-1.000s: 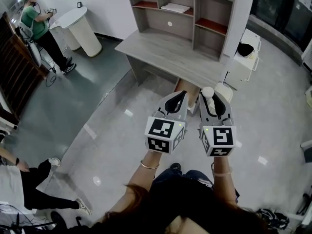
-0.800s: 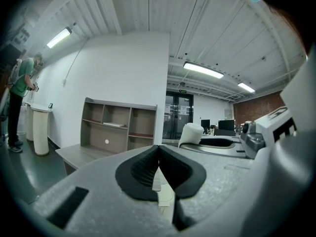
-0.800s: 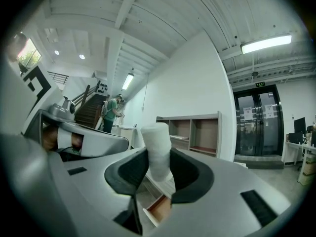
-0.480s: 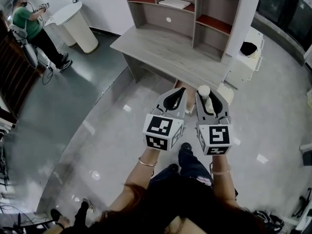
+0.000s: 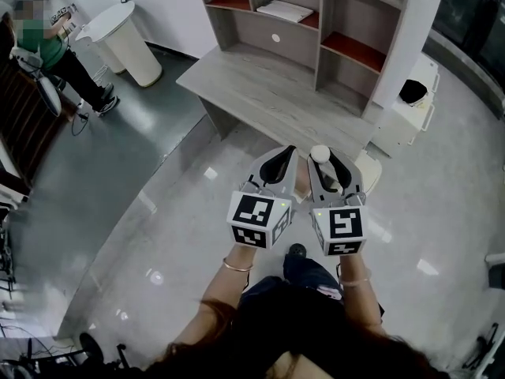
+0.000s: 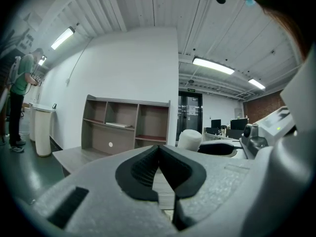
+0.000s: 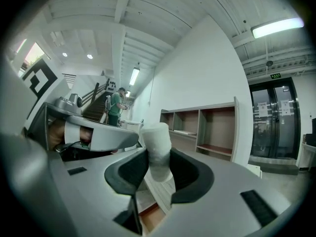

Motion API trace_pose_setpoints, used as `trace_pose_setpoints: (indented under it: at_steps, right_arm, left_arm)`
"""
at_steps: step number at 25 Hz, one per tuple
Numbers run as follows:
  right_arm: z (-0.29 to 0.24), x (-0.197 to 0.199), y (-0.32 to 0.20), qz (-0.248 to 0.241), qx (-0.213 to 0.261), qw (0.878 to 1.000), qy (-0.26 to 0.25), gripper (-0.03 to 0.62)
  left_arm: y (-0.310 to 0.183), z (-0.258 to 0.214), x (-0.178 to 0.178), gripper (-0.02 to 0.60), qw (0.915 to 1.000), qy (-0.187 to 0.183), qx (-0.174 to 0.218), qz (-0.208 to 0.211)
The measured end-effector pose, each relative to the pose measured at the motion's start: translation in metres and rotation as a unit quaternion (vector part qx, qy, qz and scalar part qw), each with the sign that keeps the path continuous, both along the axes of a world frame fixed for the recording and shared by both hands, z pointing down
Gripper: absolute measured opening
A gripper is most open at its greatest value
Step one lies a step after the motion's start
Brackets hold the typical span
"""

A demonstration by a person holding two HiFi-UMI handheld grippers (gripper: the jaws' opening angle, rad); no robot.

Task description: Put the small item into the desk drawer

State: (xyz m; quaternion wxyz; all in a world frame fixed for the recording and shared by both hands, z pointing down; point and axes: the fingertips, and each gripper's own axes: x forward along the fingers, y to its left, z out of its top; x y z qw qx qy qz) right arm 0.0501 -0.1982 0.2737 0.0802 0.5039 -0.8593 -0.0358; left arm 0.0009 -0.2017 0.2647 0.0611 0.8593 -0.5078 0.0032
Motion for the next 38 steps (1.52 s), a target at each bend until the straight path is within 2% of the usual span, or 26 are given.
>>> trace_pose_setpoints:
  at_steps: [5,14,26,38]
  right_arm:
    - [0.012,0.007,-0.03,-0.017,-0.006,1.0,0.012,0.13]
    - [0.034,-0.005,-0.068,-0.048,-0.026,0.998,0.036,0.131]
    - [0.081,-0.028,-0.095,-0.043,-0.053,0.994,0.084,0.132]
    - [0.156,-0.046,-0.109,-0.048,-0.094,0.987,0.124,0.132]
  left_arm:
    - [-0.026,0.008,0.006,0.016,0.9999,-0.007,0.003,-0.012]
    - [-0.054,0.03,-0.005,0.015,0.9995,-0.009,-0.014,-0.028]
    - [-0.082,0.065,-0.031,0.015,0.9995,-0.003,-0.024,-0.018]
    - [-0.106,0.12,-0.049,0.015,0.9987,0.01,-0.045,-0.025]
